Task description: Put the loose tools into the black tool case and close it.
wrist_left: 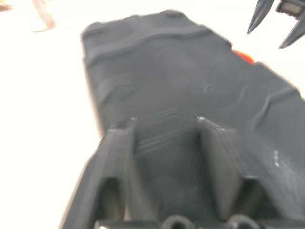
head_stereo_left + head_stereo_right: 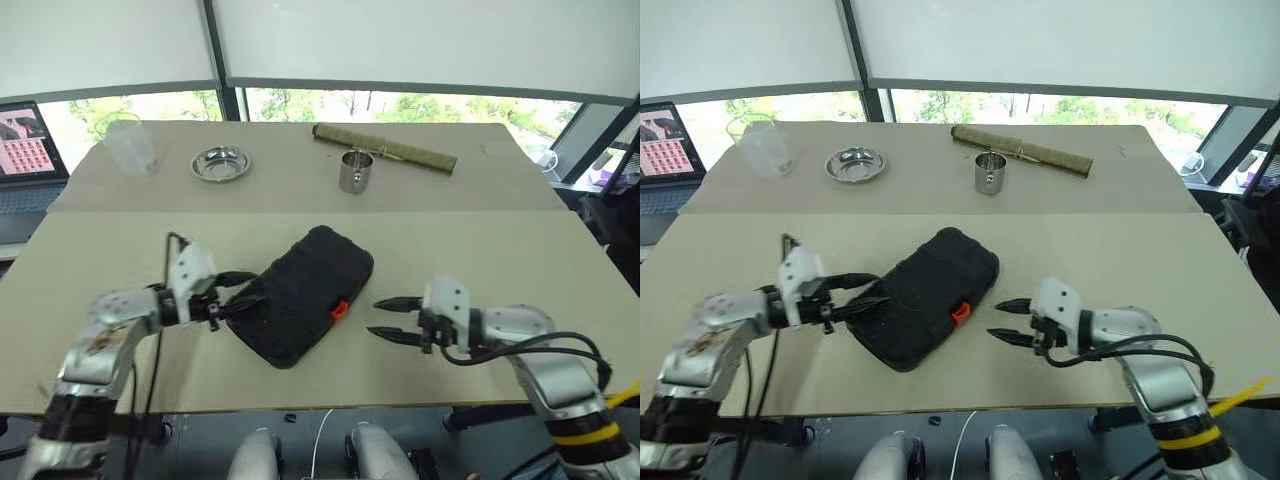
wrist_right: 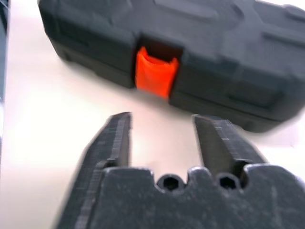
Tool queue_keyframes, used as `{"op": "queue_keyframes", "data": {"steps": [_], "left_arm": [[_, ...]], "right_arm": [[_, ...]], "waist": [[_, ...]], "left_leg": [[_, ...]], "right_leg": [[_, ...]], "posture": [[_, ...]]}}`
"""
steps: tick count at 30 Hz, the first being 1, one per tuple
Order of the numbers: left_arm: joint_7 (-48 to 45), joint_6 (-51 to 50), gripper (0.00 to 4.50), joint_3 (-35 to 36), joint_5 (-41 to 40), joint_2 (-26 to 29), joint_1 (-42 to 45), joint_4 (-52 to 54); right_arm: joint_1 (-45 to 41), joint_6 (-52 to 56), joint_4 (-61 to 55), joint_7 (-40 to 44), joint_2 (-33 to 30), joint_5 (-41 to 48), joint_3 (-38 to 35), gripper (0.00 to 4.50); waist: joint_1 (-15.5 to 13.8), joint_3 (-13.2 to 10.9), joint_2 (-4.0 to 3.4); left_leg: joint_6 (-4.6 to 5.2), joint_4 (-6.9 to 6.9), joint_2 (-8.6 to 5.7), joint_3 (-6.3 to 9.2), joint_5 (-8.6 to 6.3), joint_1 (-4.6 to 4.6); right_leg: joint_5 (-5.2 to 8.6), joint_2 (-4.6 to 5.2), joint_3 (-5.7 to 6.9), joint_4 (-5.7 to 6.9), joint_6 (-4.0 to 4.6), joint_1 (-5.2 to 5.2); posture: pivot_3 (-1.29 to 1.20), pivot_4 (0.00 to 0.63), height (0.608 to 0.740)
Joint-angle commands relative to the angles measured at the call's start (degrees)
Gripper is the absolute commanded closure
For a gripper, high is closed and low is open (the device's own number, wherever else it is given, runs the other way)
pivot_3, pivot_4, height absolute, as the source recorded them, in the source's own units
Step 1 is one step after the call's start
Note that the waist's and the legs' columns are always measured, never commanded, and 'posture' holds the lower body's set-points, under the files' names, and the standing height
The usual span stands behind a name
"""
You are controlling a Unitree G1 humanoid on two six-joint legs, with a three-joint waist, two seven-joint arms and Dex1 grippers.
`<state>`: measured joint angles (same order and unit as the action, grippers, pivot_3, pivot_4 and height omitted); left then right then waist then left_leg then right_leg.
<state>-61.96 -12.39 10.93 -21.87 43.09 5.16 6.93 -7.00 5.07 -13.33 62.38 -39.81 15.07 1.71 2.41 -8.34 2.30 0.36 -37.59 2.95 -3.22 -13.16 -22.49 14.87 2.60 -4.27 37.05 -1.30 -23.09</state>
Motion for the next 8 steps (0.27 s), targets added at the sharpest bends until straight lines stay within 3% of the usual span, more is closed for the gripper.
{"op": "queue_keyframes", "data": {"steps": [1, 2, 8], "left_arm": [[0.3, 3.1, 0.02, 8.3, 1.4, 2.8, -10.8, 0.7], [1.0, 3.8, 0.00, 10.4, 1.3, 2.6, -13.7, 1.6], [4.3, 8.1, 0.00, 15.7, 1.8, 0.4, -21.7, 3.0]], "right_arm": [[2.4, -13.5, 5.8, 7.1, -2.1, 4.1, -6.4, 0.20], [2.9, -13.9, 7.5, 8.7, -3.2, 4.7, -7.0, 0.01], [2.8, -18.0, 14.2, 9.0, -3.1, 4.1, -7.9, 0.01]], "waist": [[0.2, 0.0, 0.00], [0.2, 0.0, -0.05], [-0.7, -0.3, 0.21]], "left_leg": [[0.00, 0.06, 0.01, -0.03, 0.00, 0.02], [0.00, 0.16, 0.01, -0.06, 0.00, 0.06], [-0.01, 0.31, 0.01, -0.17, 0.01, -0.07]], "right_leg": [[0.01, 0.00, 0.00, -0.05, -0.01, 0.01], [0.01, 0.01, -0.01, -0.12, 0.00, 0.02], [0.03, 0.25, 0.16, -0.22, -0.02, -0.09]], "posture": [[0.00, 0.150, 0.740], [0.00, 0.150, 0.740], [0.00, 0.150, 0.740]]}}
